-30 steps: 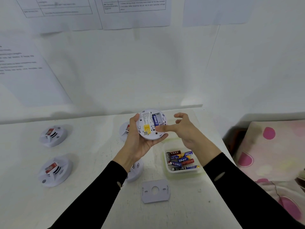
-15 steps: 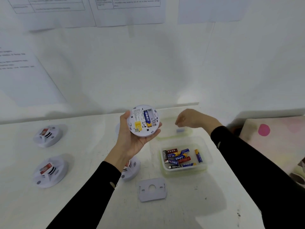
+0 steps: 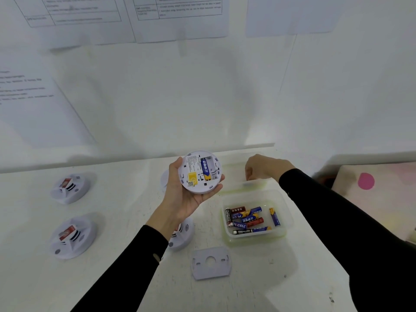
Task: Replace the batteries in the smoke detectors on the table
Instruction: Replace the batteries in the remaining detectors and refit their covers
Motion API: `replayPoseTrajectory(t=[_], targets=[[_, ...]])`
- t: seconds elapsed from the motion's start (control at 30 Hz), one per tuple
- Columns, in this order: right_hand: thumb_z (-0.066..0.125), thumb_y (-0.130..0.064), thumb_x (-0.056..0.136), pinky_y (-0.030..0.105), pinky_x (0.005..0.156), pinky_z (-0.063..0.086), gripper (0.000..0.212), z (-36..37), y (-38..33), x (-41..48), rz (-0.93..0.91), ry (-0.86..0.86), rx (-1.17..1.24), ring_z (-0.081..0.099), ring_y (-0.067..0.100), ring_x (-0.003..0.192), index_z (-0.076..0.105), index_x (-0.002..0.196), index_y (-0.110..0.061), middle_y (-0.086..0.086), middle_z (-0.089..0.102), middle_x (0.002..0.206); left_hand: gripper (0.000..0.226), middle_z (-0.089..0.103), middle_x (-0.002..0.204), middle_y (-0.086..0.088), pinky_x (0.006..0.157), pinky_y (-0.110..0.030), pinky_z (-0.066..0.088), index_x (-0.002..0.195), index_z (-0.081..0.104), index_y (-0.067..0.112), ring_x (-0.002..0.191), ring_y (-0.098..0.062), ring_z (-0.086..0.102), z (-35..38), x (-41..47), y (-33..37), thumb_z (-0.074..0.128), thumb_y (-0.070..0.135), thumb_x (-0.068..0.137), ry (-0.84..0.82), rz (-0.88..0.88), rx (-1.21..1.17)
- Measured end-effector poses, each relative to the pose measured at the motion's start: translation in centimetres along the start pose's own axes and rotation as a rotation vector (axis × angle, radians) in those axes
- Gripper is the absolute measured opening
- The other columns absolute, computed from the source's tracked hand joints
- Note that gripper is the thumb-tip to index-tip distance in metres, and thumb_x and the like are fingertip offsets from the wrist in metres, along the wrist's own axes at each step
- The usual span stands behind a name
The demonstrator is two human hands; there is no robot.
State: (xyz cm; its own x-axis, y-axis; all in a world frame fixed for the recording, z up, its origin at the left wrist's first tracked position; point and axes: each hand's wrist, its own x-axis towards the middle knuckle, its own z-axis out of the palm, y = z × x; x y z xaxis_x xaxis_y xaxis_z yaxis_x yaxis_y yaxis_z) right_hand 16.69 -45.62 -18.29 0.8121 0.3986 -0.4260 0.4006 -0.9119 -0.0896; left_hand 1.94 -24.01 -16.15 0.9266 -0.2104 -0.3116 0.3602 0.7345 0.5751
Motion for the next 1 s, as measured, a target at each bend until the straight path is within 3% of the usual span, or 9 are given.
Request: replayPoseTrajectory(t=[0.13, 0.23, 0.3, 0.47, 0.6, 0.73, 0.8, 0.9, 1.0], targets=[[0.062, -0.018, 0.092, 0.024, 0.081, 0.038, 0.023, 0.5, 0.4, -0.5, -0.021, 0.071, 0.088, 0.047, 0.014, 0.090, 0.065, 0.115, -0.019, -0.007, 0.050, 0.102, 0.063, 0.065, 0.123, -0.024, 0.082, -0.047, 0.060, 0.135, 0.054, 0.008, 0.104, -0.043, 0.065, 0.0, 0.1, -0.1, 0.042, 0.054, 0.094, 0.011, 0.002, -0.007], [0.060, -0.020, 0.092, 0.024, 0.084, 0.038, 0.035, 0.9, 0.4, -0.4, -0.017, 0.108, 0.126, 0.048, 0.014, 0.091, 0.059, 0.126, -0.029, -0.008, 0.050, 0.099, 0.063, 0.065, 0.123, -0.025, 0.082, -0.048, 0.060, 0.135, 0.054, 0.008, 0.104, -0.044, 0.065, -0.1, 0.1, -0.2, 0.041, 0.054, 0.095, 0.014, 0.007, -0.018], [0.057, -0.017, 0.093, 0.024, 0.081, 0.037, 0.037, 1.0, 0.3, -0.4, -0.029, 0.088, 0.132, 0.049, 0.014, 0.090, 0.059, 0.126, -0.033, -0.007, 0.051, 0.098, 0.063, 0.064, 0.123, -0.025, 0.082, -0.048, 0.060, 0.136, 0.053, 0.008, 0.105, -0.044, 0.065, -0.1, 0.1, -0.2, 0.041, 0.054, 0.095, 0.013, 0.012, -0.020], [0.054, -0.015, 0.094, 0.026, 0.078, 0.043, 0.023, 1.0, 0.0, -0.6, -0.070, 0.106, 0.114, 0.054, 0.020, 0.089, 0.063, 0.114, -0.022, 0.005, 0.062, 0.111, 0.062, 0.064, 0.123, -0.025, 0.083, -0.049, 0.059, 0.135, 0.054, 0.008, 0.105, -0.045, 0.065, -0.2, 0.1, -0.2, 0.041, 0.053, 0.095, 0.017, 0.011, -0.026], [0.049, -0.020, 0.098, 0.025, 0.068, 0.049, 0.017, 0.3, -0.5, -1.8, -0.118, 0.303, 0.539, 0.064, 0.027, 0.086, 0.052, 0.111, -0.029, 0.005, 0.069, 0.094, 0.061, 0.064, 0.123, -0.025, 0.082, -0.049, 0.060, 0.137, 0.053, 0.009, 0.104, -0.045, 0.065, -0.4, 0.2, -0.2, 0.042, 0.053, 0.095, 0.022, 0.009, -0.030], [0.042, -0.022, 0.103, 0.012, 0.071, 0.046, 0.030, -1.0, -3.6, -4.4, -0.233, 0.513, 0.825, 0.064, 0.004, 0.087, 0.060, 0.124, -0.032, 0.001, 0.059, 0.107, 0.061, 0.064, 0.124, -0.025, 0.077, -0.048, 0.060, 0.135, 0.054, 0.009, 0.102, -0.044, 0.066, -0.7, 0.4, -0.3, 0.042, 0.053, 0.095, 0.031, 0.002, -0.031], [0.050, -0.022, 0.100, 0.015, 0.074, 0.046, 0.027, -1.2, -5.0, -5.8, -0.281, 0.565, 0.881, 0.063, 0.002, 0.084, 0.062, 0.122, -0.030, -0.002, 0.061, 0.100, 0.062, 0.062, 0.127, -0.026, 0.078, -0.048, 0.060, 0.137, 0.053, 0.008, 0.105, -0.045, 0.065, -0.8, 0.5, -0.4, 0.043, 0.053, 0.095, 0.036, -0.006, -0.030], [0.074, -0.024, 0.084, 0.021, 0.069, 0.052, 0.022, -1.4, -6.3, -7.8, -0.326, 0.605, 1.065, 0.064, 0.012, 0.072, 0.062, 0.101, -0.016, 0.005, 0.068, 0.081, 0.062, 0.062, 0.127, -0.026, 0.078, -0.048, 0.060, 0.137, 0.053, 0.009, 0.107, -0.045, 0.063, -0.9, 0.6, -0.4, 0.042, 0.053, 0.095, 0.042, 0.008, -0.013], [0.082, -0.026, 0.075, 0.018, 0.063, 0.050, 0.025, -1.4, -7.1, -8.6, -0.337, 0.623, 1.025, 0.062, 0.008, 0.063, 0.065, 0.087, -0.010, 0.004, 0.070, 0.074, 0.063, 0.061, 0.129, -0.026, 0.077, -0.047, 0.060, 0.138, 0.052, 0.009, 0.112, -0.045, 0.061, -1.0, 0.7, -0.5, 0.040, 0.054, 0.095, 0.046, 0.018, 0.026]])
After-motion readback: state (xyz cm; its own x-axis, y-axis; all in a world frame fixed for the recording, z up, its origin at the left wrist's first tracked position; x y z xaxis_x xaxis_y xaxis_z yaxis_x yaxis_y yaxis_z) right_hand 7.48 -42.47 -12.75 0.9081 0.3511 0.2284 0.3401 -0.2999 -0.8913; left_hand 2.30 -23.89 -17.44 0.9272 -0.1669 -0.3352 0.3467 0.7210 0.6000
